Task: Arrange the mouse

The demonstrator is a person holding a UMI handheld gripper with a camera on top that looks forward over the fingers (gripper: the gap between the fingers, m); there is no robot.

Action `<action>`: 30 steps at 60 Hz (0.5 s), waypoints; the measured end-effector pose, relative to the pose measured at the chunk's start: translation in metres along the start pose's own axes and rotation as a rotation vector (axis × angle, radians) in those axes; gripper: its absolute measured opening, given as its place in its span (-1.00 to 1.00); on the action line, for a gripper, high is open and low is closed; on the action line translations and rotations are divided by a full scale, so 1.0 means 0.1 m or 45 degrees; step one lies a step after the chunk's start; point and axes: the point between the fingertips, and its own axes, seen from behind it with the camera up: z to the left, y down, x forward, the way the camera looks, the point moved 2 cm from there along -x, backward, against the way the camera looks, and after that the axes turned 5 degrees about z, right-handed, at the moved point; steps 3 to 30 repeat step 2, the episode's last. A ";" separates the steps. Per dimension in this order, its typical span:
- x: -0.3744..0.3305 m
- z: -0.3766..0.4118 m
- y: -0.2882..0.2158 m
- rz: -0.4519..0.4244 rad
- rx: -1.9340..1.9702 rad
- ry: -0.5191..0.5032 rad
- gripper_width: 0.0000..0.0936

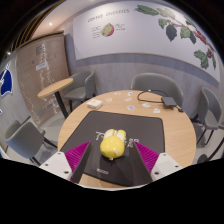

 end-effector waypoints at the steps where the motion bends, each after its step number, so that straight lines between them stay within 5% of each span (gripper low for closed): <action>1: -0.06 -0.01 0.01 -0.005 -0.003 -0.008 0.83; 30: -0.12 -0.02 0.03 -0.010 -0.003 -0.014 0.83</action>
